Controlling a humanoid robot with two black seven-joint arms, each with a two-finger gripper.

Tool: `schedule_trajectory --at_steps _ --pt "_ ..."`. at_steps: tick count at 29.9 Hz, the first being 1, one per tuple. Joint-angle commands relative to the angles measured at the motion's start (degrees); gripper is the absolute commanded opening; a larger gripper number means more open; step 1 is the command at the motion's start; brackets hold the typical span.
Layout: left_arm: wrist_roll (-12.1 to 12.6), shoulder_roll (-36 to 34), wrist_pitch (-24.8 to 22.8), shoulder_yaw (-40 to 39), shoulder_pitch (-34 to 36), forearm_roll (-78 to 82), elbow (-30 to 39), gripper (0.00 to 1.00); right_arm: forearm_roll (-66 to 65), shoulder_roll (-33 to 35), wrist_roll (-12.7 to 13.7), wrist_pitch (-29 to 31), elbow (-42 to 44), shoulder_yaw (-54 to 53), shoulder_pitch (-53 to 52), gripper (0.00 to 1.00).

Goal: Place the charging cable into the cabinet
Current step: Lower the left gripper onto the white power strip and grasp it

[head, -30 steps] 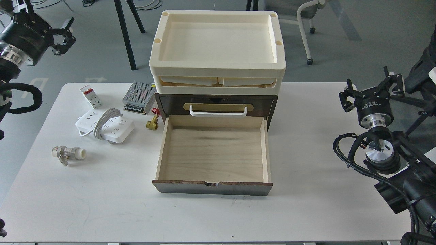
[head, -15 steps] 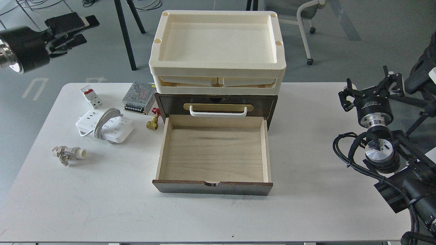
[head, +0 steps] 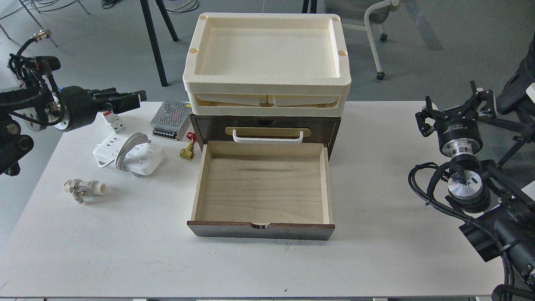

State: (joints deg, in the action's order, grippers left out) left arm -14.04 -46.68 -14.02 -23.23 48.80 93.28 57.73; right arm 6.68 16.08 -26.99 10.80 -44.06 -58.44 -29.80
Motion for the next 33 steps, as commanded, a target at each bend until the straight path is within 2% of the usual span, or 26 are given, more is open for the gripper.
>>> schedule_trajectory --at_steps 1,8,11,14,26,33 --pt "-0.2 2.0 2.5 1.5 -0.1 4.6 -2.8 0.81 0.0 0.0 -0.2 -0.1 -0.2 0.1 0.1 1.0" --pt "-0.4 6.5 9.7 12.1 0.0 4.9 -15.5 0.81 0.0 0.0 -0.2 -0.1 -0.1 0.1 0.2 1.0" --pt "-1.9 8.6 12.2 15.8 0.1 4.6 -20.1 0.81 0.0 0.0 -0.2 0.0 -0.1 0.1 0.2 1.0" --pt "-3.4 9.2 12.3 16.8 0.0 4.5 -20.6 0.81 0.0 0.0 -0.2 -0.1 -0.1 0.0 0.2 1.0" --pt "-4.3 12.1 13.1 16.9 -1.9 4.7 -24.5 0.78 0.0 0.0 -0.2 -0.4 -0.1 0.0 0.1 1.0" --pt "-4.9 16.4 14.6 16.9 -2.6 4.5 -32.2 0.78 0.0 0.0 -0.2 -0.4 -0.1 0.0 0.1 1.0"
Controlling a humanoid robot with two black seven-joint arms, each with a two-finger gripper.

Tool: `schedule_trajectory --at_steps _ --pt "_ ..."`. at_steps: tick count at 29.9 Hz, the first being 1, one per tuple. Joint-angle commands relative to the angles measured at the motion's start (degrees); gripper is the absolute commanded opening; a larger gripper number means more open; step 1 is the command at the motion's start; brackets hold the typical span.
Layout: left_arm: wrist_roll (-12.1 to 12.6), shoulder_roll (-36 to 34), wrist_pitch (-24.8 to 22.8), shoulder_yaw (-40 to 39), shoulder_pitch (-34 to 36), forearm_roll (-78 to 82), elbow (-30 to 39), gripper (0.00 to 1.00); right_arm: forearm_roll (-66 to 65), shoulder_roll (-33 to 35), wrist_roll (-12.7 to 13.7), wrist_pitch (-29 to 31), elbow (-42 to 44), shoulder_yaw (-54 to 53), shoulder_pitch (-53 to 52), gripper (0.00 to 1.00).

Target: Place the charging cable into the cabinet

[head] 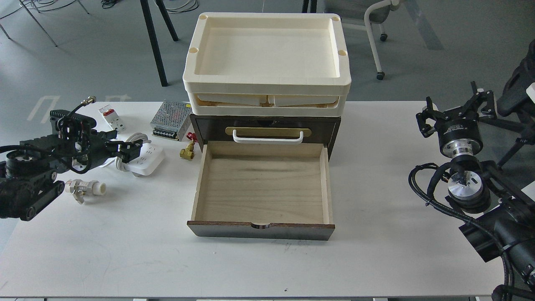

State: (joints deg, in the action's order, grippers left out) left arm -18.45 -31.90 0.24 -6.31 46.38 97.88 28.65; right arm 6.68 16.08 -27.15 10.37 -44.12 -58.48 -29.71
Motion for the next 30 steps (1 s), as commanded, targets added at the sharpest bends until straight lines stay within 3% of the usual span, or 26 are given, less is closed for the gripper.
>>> schedule_trajectory --at_steps 1,4,9,11,16,24,30 --pt "-1.1 1.9 0.5 0.0 -0.1 -0.1 -3.8 0.78 0.0 0.0 0.0 0.0 0.0 0.0 0.0 1.0" --pt "-3.3 2.5 0.5 0.2 -0.1 0.4 -4.6 0.72 0.0 0.0 0.0 0.0 0.0 0.0 0.0 1.0" --pt "-4.3 2.6 0.2 4.1 0.3 -0.5 -5.5 0.4 0.0 0.0 0.0 0.0 0.0 0.0 0.1 1.0" --pt "-4.8 3.5 0.3 4.4 0.5 -0.7 -8.4 0.38 0.0 0.0 0.0 0.0 0.0 0.0 0.0 1.0" --pt "-9.4 8.4 0.2 4.5 0.6 -0.8 -16.5 0.24 0.0 0.0 0.0 -0.1 -0.4 0.1 0.1 1.0" --pt "-9.5 9.9 1.2 4.3 1.5 -0.9 -18.8 0.12 0.0 0.0 0.0 -0.1 -0.3 0.2 0.3 1.0" --pt "-9.5 8.4 1.2 4.3 5.3 -4.0 -18.8 0.12 0.0 0.0 0.0 -0.1 -0.3 0.1 0.2 1.0"
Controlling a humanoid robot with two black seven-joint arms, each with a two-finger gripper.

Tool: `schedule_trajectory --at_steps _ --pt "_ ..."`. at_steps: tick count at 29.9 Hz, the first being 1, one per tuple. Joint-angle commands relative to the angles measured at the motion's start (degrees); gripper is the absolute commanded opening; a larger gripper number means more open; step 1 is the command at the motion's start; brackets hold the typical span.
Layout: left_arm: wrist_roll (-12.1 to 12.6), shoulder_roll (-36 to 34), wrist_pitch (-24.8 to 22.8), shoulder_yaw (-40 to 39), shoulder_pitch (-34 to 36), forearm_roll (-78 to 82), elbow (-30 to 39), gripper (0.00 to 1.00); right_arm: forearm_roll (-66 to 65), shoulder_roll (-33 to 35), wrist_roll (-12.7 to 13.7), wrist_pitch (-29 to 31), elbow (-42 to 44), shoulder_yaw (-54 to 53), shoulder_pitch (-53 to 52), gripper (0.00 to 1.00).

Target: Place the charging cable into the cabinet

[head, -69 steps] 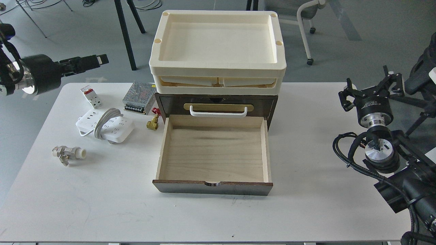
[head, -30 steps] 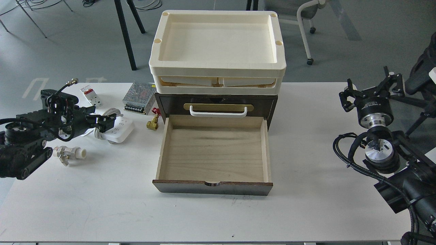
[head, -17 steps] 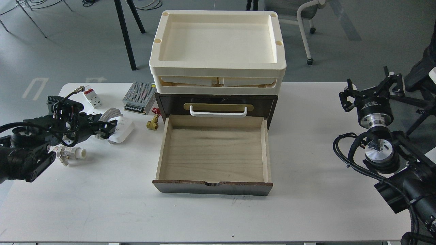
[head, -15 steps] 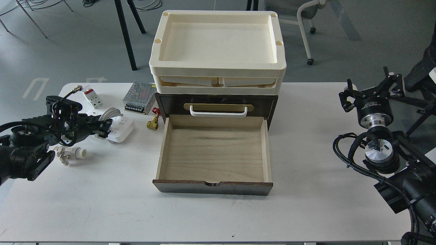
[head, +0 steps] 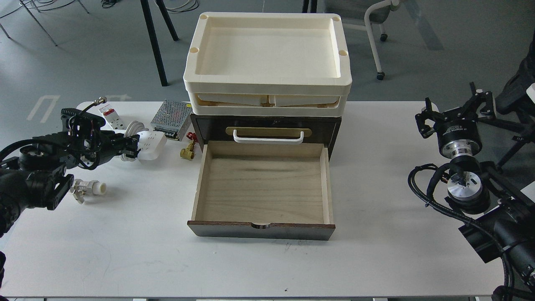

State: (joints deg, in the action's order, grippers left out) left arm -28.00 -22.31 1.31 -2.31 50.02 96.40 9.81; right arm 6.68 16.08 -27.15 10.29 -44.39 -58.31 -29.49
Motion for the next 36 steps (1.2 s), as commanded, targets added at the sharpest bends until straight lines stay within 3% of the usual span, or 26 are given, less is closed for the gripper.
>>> schedule_trajectory --at_steps 1,5,12,19,21,28,33,36 --pt "0.0 -2.1 0.1 0.4 2.0 -3.9 -0.1 0.12 0.0 0.0 0.0 0.0 0.0 0.0 0.0 1.0" --pt "0.0 -8.0 -0.1 0.3 3.3 -6.6 0.0 0.11 0.0 0.0 0.0 0.0 0.0 0.0 0.0 1.0" --pt "0.0 -14.6 -1.2 -0.1 12.7 -7.1 0.0 0.11 0.0 0.0 0.0 0.1 0.0 0.0 0.0 1.0" --pt "0.0 -17.2 -13.6 -0.2 26.1 -19.1 0.4 0.11 0.0 0.0 0.0 0.0 -0.1 0.0 0.0 1.0" --pt "0.0 -17.0 -16.2 -0.2 29.3 -21.2 0.8 0.11 0.0 0.0 0.0 0.1 0.0 0.0 0.0 1.0" --pt "0.0 -11.0 -16.7 -0.3 38.8 -21.8 1.1 0.11 -0.1 0.0 0.0 0.1 0.2 0.0 -0.1 1.0" --pt "0.0 -5.6 -26.1 -0.4 47.3 -21.9 1.1 0.11 -0.1 0.0 0.0 0.0 0.2 0.0 -0.1 1.0" --pt "0.0 -2.0 -29.3 -0.3 50.7 -21.8 2.1 0.11 -0.1 0.0 0.0 0.1 0.2 0.0 -0.2 1.0"
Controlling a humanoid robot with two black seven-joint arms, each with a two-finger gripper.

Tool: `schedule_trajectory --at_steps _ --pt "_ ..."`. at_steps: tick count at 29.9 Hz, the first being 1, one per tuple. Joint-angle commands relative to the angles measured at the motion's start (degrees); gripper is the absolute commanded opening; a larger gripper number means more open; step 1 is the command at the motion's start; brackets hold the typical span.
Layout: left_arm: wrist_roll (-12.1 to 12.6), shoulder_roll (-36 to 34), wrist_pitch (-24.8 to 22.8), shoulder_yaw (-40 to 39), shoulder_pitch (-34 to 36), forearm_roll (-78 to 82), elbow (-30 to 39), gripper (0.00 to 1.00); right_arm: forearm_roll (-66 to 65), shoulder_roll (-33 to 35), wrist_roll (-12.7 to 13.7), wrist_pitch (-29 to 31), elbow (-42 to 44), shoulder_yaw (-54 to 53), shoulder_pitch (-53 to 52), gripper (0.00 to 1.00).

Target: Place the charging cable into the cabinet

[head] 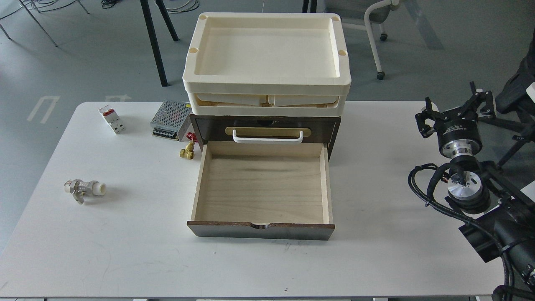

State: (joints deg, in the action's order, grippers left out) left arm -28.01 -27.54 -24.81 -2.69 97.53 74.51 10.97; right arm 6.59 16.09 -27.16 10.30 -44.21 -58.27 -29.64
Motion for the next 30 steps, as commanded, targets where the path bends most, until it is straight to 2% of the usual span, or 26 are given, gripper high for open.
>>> schedule_trajectory --at_steps 1,7,12,21,25,28,30 --pt "0.0 4.3 -3.2 0.1 3.9 0.2 2.7 0.11 0.0 0.0 0.0 0.0 0.0 -0.1 -0.1 1.0" --pt "0.0 4.1 -3.2 -0.1 8.7 0.1 22.2 0.08 0.0 0.0 0.0 0.1 0.1 -0.1 -0.1 1.0" --pt "0.0 3.9 -3.2 -0.6 8.9 0.2 37.7 0.08 0.0 0.0 0.0 0.0 0.1 -0.1 -0.1 1.0" --pt "0.0 0.6 -3.2 0.1 8.1 0.6 70.3 0.08 0.0 0.0 0.0 0.0 0.1 -0.1 -0.1 1.0" --pt "0.0 0.2 -3.2 0.6 1.4 1.3 80.4 0.09 0.0 0.0 0.0 0.0 0.0 -0.1 -0.1 1.0" --pt "3.5 0.7 -3.2 0.7 -6.0 6.1 81.8 0.09 0.0 0.0 0.0 0.1 0.1 0.0 -0.1 1.0" --pt "4.6 0.8 -3.2 0.4 -11.5 12.6 81.8 0.09 0.1 0.0 -0.1 0.1 0.0 0.0 -0.1 1.0"
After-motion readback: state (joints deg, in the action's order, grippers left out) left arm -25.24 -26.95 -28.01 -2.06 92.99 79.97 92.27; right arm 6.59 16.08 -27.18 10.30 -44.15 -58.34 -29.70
